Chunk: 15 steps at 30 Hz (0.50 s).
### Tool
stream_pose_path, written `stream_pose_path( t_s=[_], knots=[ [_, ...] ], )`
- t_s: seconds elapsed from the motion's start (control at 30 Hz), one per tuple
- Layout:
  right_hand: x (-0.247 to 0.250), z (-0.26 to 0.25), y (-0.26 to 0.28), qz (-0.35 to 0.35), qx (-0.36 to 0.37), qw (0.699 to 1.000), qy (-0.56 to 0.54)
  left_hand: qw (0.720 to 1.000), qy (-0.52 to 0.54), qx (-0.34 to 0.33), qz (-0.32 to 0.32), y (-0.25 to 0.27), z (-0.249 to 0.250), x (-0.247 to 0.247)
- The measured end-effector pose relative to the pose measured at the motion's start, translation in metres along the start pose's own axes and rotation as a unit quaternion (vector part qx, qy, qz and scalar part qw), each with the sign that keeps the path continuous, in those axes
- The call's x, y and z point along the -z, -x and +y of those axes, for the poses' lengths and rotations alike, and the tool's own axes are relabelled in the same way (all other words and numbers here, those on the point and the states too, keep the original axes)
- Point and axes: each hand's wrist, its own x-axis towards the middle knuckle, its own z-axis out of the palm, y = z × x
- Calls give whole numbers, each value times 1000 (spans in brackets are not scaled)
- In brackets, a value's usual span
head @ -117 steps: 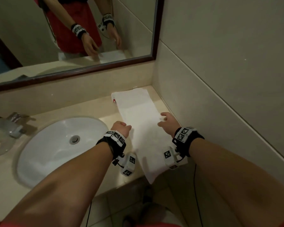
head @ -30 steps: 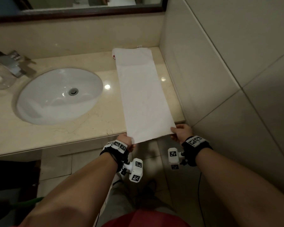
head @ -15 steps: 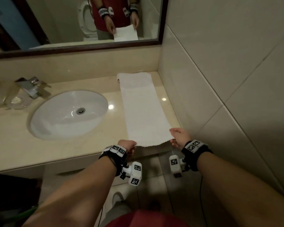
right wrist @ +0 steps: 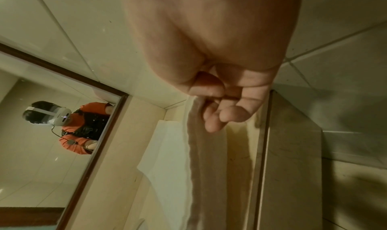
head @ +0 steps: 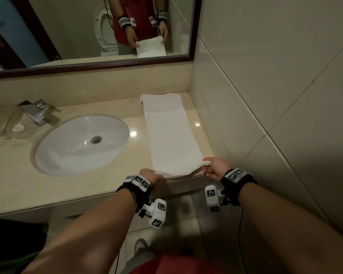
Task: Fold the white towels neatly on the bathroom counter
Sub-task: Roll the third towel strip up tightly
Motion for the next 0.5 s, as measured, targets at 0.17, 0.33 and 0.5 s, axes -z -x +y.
stream_pose_path(
  t_s=[0.17, 0.33, 0.5],
  knots=[
    [2, 2, -4, -22, 37, 999, 10, 996, -42, -41, 60, -4, -1, 4],
    [1, 1, -19, -21, 81, 996, 44, 994, -42, -50, 83, -9, 2, 6],
    [-1, -4, -36, 4, 82, 993, 86, 995, -26, -52, 80, -19, 6, 7]
  ],
)
